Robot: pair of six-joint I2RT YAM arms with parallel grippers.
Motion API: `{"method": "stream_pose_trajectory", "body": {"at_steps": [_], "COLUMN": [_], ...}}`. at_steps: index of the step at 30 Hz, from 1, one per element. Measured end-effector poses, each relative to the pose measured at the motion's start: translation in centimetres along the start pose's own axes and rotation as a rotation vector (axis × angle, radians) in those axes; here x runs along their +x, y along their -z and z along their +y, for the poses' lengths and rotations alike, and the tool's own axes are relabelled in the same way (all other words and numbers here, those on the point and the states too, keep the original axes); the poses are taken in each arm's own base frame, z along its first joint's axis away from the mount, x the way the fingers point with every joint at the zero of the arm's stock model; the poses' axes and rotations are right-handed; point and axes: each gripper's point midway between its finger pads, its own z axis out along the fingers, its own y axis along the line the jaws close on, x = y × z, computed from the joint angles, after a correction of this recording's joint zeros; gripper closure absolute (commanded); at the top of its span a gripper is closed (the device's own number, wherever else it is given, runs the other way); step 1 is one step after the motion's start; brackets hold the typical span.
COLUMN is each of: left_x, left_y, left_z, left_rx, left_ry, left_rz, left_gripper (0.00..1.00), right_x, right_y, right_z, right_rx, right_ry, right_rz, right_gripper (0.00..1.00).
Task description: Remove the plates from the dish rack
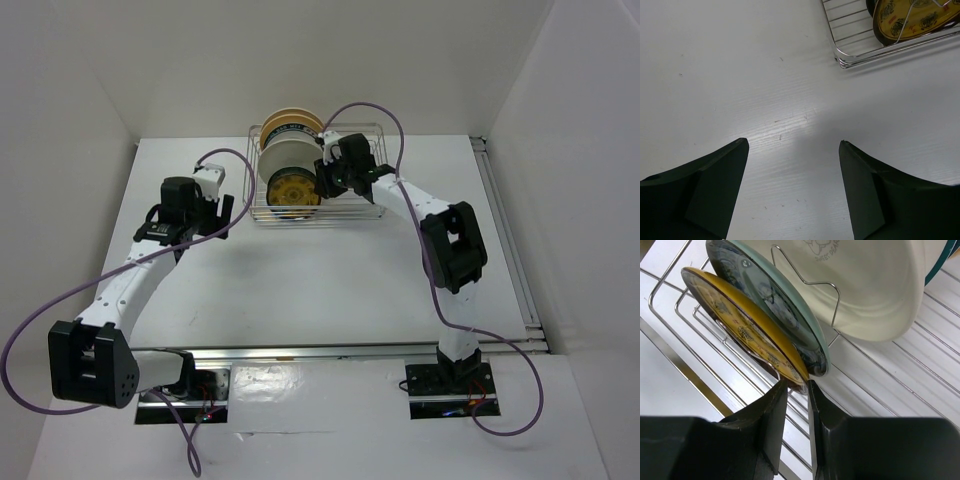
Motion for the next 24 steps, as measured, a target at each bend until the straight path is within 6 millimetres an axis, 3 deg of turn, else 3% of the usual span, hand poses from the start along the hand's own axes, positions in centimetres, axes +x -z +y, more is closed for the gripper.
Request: {"method": "stream_pose_trajectory", "body": {"at_steps": [4,13,15,20,24], "left_x": [-0.1,-0.1,-0.1,-0.1,-0.1], "left_y": [0.0,0.0,0.0,0.0,0.0], "left_z": [0.0,0.0,0.0,0.0,0.0], "left_rx": [0.000,0.000,0.000,0.000,0.000], "left_ry": [0.000,0.000,0.000,0.000,0.000], "left_rz": [-0.003,-0.002,-0.002,-0.002,-0.002], "left_gripper": [0.14,0.14,0.14,0.14,0.14], "right_x": [-0.1,1.0,1.0,0.9,0.8], "right_y": [-0.4,-1.6,-1.6,-1.6,-1.7], "right_z": [-0.2,-0.7,-0.6,-0.5,-0.6], "right_rx": [0.001,0.009,0.004,-0.013,-0.021], "right_ry": [-0.005,-0.014,-0.013,-0.003,-0.001], "right_rz": [-0.001,0.030,0.028,0.026,0.019], "right_gripper": [0.70,0.60,0.64,1.00,1.00]}}
